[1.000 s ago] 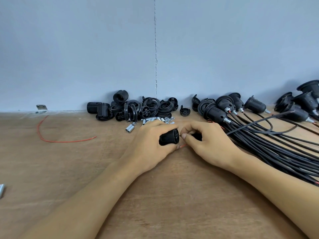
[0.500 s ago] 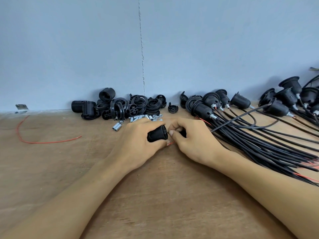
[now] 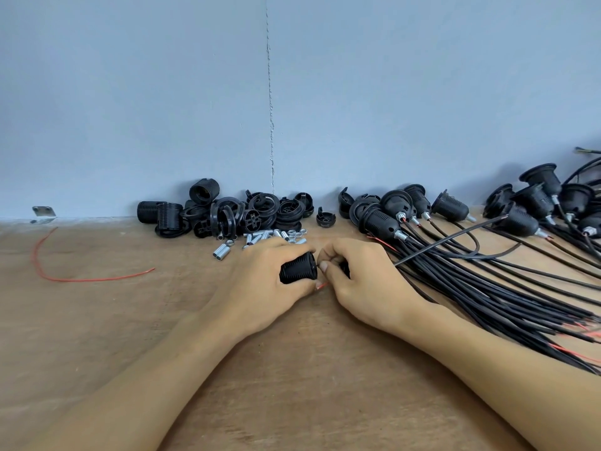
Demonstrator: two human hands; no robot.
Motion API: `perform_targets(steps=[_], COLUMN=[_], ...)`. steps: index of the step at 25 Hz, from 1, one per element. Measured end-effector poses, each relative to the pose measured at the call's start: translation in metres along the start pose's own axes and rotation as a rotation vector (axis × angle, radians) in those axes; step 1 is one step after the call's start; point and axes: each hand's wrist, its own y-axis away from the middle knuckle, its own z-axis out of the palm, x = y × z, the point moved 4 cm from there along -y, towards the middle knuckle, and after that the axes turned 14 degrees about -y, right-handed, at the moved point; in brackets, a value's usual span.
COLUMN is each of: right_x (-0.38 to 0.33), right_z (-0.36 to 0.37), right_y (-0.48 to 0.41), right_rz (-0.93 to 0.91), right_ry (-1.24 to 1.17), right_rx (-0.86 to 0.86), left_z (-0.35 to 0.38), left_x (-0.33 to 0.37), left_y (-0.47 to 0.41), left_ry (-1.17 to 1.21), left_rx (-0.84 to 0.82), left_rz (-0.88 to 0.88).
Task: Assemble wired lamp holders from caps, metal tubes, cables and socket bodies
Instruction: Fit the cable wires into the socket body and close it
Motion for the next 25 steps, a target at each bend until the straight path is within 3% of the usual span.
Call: perform_targets(steps=[25], right_x=[-0.002], right_z=[-0.002], right_y=[0.002], right_rz=[0.045], right_ry=[-0.101], right_rx=[0.053], left_z=[0.000], left_x=[-0.009], left_y=[0.005], left_ry=[0.088], left_rx=[0.052], left_rz=[-0.126])
